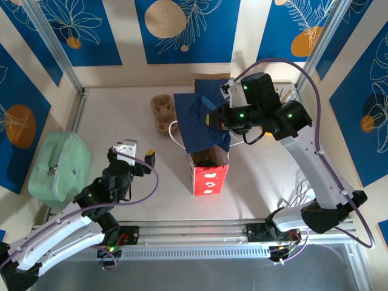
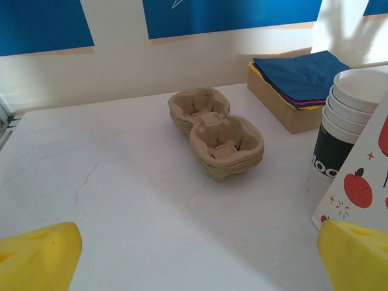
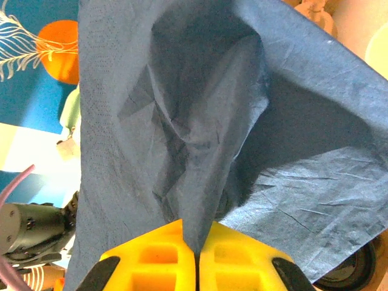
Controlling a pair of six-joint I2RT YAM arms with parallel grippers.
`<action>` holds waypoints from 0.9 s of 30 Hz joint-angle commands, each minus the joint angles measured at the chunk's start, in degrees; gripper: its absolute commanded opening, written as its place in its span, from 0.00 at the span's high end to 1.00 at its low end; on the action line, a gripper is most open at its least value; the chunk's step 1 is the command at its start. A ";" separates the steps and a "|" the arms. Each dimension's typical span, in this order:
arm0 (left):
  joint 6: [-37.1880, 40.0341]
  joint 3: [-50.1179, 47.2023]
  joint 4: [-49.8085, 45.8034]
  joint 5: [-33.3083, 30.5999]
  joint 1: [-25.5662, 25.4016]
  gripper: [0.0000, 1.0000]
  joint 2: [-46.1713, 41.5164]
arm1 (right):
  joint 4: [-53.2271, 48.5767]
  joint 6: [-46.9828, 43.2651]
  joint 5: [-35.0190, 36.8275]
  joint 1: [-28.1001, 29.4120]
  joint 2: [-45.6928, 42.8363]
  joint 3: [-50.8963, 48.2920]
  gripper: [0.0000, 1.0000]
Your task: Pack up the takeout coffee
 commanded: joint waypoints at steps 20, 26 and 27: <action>-1.16 0.48 0.87 1.17 0.55 0.01 1.25 | -4.29 -0.63 17.33 6.83 6.43 -6.11 0.98; -1.85 -0.01 1.12 1.28 0.54 0.01 1.39 | -8.05 -0.62 21.02 8.22 9.92 -4.46 0.98; -1.97 -0.07 1.07 1.44 0.51 0.01 1.44 | -8.54 -0.54 21.99 8.61 10.41 -4.35 0.98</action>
